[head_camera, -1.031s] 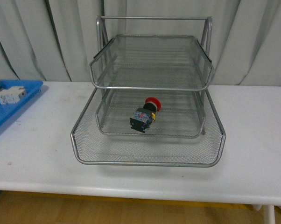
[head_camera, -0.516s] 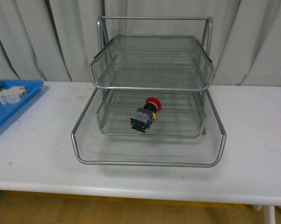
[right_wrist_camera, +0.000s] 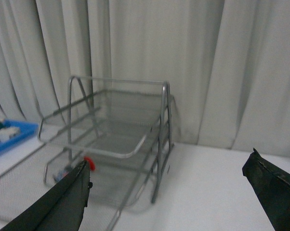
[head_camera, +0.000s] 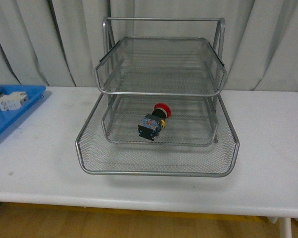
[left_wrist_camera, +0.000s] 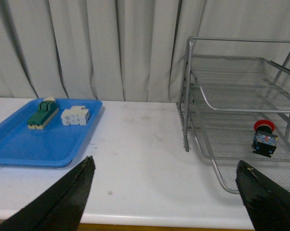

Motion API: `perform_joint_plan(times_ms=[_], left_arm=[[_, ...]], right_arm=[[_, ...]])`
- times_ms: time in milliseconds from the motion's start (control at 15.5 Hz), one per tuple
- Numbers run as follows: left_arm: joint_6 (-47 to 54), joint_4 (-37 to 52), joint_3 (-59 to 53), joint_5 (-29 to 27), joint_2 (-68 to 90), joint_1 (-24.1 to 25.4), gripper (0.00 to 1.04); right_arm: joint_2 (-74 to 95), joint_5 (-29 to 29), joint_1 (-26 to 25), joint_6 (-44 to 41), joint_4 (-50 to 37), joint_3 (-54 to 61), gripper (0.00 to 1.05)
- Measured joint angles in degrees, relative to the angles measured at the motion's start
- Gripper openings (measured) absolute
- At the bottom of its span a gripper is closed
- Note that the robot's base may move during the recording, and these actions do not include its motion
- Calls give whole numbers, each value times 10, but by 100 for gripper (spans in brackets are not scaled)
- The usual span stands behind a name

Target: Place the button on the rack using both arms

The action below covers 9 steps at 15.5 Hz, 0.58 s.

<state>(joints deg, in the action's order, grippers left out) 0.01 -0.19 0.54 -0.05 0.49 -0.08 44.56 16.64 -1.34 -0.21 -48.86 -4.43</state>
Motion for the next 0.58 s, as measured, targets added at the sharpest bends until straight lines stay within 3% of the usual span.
perform_joint_plan(times_ms=[64, 129, 387, 580], left_arm=[[1, 0, 0, 0, 0, 0, 100], [0, 0, 0, 0, 0, 0, 97], [0, 0, 0, 0, 0, 0, 98], [0, 0, 0, 0, 0, 0, 98]], right_arm=[[129, -18, 30, 17, -72, -75, 98], [226, -38, 63, 33, -49, -165, 98], [462, -68, 174, 60, 181, -389, 97], [478, -79, 222, 63, 315, -497, 62]])
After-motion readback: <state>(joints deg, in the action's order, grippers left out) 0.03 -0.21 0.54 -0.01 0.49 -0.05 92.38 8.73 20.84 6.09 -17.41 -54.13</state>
